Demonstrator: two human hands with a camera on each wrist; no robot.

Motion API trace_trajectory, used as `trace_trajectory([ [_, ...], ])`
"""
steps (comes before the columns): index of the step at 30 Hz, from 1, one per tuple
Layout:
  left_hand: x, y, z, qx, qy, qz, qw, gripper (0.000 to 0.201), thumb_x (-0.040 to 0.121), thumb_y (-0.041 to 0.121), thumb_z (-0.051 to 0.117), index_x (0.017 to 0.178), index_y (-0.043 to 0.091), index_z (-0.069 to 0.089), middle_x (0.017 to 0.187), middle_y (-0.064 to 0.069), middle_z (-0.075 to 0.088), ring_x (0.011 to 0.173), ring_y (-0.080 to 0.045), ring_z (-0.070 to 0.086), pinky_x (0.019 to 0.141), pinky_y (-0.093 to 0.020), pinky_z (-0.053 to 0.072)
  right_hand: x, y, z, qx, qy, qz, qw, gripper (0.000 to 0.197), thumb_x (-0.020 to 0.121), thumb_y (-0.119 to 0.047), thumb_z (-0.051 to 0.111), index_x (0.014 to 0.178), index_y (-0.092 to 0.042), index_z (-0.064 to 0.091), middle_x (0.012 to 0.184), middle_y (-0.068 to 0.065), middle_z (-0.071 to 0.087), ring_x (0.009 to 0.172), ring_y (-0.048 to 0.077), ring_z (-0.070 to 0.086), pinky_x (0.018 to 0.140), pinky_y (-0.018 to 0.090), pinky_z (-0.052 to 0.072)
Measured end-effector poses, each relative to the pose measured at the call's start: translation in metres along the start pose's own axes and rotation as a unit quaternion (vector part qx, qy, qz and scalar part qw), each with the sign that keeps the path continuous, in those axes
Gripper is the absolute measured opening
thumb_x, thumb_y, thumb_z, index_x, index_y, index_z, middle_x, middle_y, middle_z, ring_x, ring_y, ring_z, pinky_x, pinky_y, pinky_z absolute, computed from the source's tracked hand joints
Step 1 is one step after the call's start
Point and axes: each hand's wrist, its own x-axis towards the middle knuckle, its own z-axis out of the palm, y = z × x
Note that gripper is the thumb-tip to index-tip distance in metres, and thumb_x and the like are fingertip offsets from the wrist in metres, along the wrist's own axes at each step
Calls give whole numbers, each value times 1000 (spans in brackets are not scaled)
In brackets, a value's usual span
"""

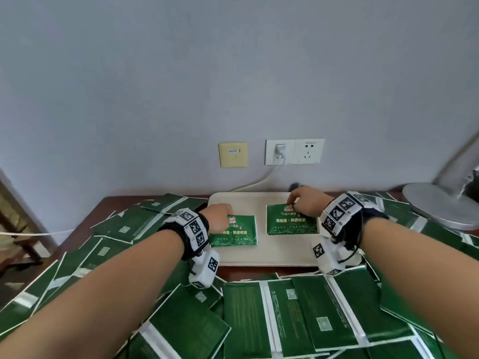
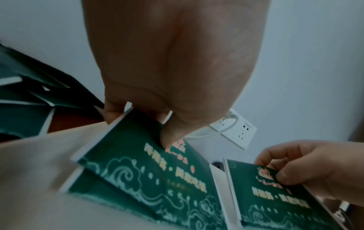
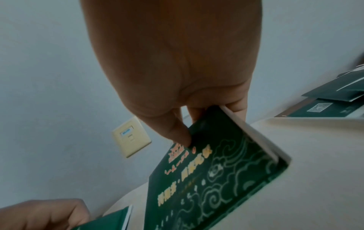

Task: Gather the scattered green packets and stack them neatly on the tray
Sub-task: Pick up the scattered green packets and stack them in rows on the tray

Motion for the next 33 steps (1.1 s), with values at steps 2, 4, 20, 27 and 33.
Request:
trace_trajectory([
  [2,11,-1,0,12,1,-3,1000,42,95,0,43,136,10,49,133,-10,55,117,-27,56,75,-20,38,12,0,3,-7,-6,1,1000,36,93,-3,46,120,-17,66,127,7,61,108,23,59,74,19,45],
  [4,20,-1,-1,22,5,-4,1000,43,95,1,43,137,10,48,135,-10,54,118,-27,55,80,-22,39,20,3,6,-23,-5,0,1000,35,93,-6,48,120,-19,66,125,4,61,110,21,58,76,17,43],
  [20,-12,34,17,137,-78,51,986,43,97,28,51,139,36,48,138,-10,37,127,-36,37,105,-47,37,2,0,31,-114,-77,-49,989,39,85,-21,63,125,-25,64,130,-2,60,113,19,57,90,25,44],
  [27,10,26,8,152,-77,3,985,60,95,23,46,151,37,30,151,-11,26,138,-38,27,111,-47,32,19,0,33,-138,-93,-45,985,47,92,-21,59,139,-18,53,137,7,53,125,25,49,100,28,39],
  [33,43,15,4,142,-72,-11,987,66,92,20,48,152,37,28,157,-11,20,144,-39,19,117,-51,24,45,-1,39,-129,-66,-37,989,56,90,-25,58,144,-28,45,142,8,42,127,28,46,104,32,39],
])
